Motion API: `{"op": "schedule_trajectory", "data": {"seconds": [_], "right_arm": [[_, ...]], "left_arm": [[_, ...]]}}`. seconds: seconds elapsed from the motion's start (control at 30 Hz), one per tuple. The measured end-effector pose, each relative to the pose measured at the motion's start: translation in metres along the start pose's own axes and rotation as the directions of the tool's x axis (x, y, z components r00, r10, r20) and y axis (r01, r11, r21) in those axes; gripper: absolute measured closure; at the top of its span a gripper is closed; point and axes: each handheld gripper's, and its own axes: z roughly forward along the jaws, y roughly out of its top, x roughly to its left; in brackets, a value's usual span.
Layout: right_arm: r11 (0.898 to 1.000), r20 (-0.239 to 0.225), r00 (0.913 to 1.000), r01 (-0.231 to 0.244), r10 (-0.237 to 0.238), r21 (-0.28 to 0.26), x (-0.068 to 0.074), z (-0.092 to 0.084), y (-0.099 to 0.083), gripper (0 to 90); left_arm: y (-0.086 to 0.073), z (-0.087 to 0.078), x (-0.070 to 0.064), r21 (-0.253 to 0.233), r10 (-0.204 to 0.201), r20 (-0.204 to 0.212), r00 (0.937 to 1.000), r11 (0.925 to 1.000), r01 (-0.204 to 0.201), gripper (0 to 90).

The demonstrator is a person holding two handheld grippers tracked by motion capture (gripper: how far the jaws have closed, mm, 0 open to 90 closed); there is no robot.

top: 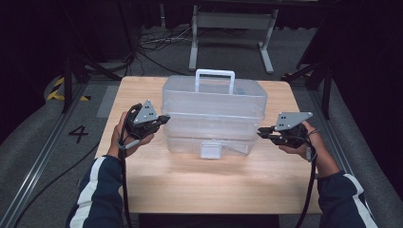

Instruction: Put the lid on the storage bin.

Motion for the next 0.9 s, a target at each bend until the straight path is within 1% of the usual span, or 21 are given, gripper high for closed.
{"op": "schedule_trajectory", "data": {"seconds": [0.17,0.3,0.5,0.63,0.7,0.83,0.9], "right_arm": [[1.000,0.013,0.9999,-0.011,0.011,0.000,-0.001,0.000,-0.002,81.0],[1.000,0.023,0.9994,-0.026,0.026,0.000,-0.002,0.000,-0.004,80.3],[0.999,0.035,0.9984,-0.045,0.045,-0.002,-0.003,-0.001,-0.007,79.6],[0.999,0.034,0.9980,-0.053,0.054,-0.003,-0.002,0.000,-0.007,79.4],[0.999,0.037,0.9982,-0.046,0.046,0.001,-0.002,0.001,-0.008,79.2],[0.999,0.030,0.9983,-0.051,0.051,0.009,0.000,0.002,-0.010,78.9],[0.998,0.022,0.9982,-0.056,0.056,0.018,0.000,0.002,-0.012,78.8]], "left_arm": [[-0.004,-0.001,-0.002,0.001,-0.006,0.006,1.0000,1.0000,0.006,90.0],[-0.008,-0.001,-0.007,0.018,-0.001,0.006,1.0000,0.9998,0.001,90.0],[-0.011,-0.002,-0.011,0.026,0.005,0.011,0.9999,0.9997,-0.005,90.0],[-0.015,-0.003,-0.012,0.027,-0.007,0.020,0.9998,0.9996,0.006,90.0],[-0.017,-0.003,-0.013,0.031,-0.005,0.018,0.9998,0.9995,0.005,90.0],[-0.019,-0.003,-0.015,0.042,-0.004,0.026,0.9996,0.9991,0.003,90.0],[-0.021,-0.002,-0.016,0.060,0.004,0.025,0.9997,0.9982,-0.006,90.0]]}}
